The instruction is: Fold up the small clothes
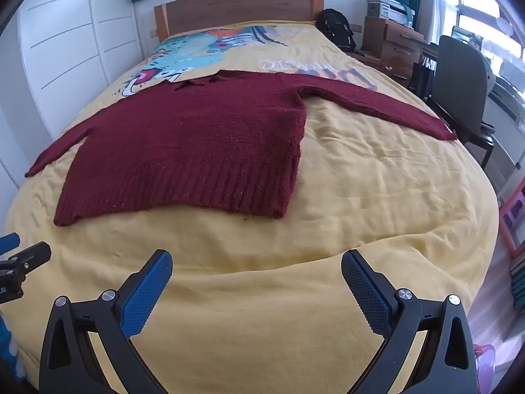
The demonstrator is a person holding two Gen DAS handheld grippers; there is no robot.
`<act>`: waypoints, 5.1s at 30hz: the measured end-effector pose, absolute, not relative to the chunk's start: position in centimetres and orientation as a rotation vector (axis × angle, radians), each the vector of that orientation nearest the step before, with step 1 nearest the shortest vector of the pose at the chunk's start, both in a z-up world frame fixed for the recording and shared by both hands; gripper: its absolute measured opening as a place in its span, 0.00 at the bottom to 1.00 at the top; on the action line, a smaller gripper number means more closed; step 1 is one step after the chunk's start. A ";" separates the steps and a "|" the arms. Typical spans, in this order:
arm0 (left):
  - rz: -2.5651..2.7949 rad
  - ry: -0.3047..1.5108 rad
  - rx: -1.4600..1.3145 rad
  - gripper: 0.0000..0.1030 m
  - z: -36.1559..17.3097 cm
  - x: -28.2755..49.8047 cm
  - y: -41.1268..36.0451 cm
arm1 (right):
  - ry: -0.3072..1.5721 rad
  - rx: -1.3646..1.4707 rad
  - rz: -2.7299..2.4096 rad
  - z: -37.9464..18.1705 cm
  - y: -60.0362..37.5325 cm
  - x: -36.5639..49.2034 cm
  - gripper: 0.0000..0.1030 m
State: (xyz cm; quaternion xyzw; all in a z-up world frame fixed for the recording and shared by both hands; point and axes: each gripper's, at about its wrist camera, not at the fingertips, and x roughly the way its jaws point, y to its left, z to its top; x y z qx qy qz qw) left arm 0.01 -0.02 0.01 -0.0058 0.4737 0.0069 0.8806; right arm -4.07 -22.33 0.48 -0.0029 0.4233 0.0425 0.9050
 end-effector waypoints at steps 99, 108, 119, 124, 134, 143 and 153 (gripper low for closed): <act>-0.063 1.013 0.037 0.99 -1.5 1.3 -1.1 | 0.938 0.001 0.057 -0.8 -22.6 -2.8 1.00; -0.084 0.986 0.074 0.99 -1.5 1.5 -1.2 | 0.960 0.000 0.045 -1.2 -22.5 -2.3 1.00; -0.153 1.083 -0.051 0.99 -1.5 3.6 2.3 | 0.989 0.028 0.005 -0.7 -22.8 -0.7 1.00; -0.124 1.099 -0.161 0.99 -0.9 5.1 5.9 | 0.990 0.016 -0.020 0.1 -22.8 0.7 1.00; 0.095 1.064 -0.307 0.99 0.6 9.6 17.8 | 0.967 0.008 -0.066 1.8 -23.5 4.7 1.00; 0.257 1.023 -0.430 0.99 -0.2 13.2 27.1 | 0.976 0.007 -0.106 1.5 -24.7 8.3 1.00; 0.359 0.920 -0.712 0.99 -1.9 16.6 38.2 | 1.000 0.001 -0.160 0.5 -26.2 11.3 1.00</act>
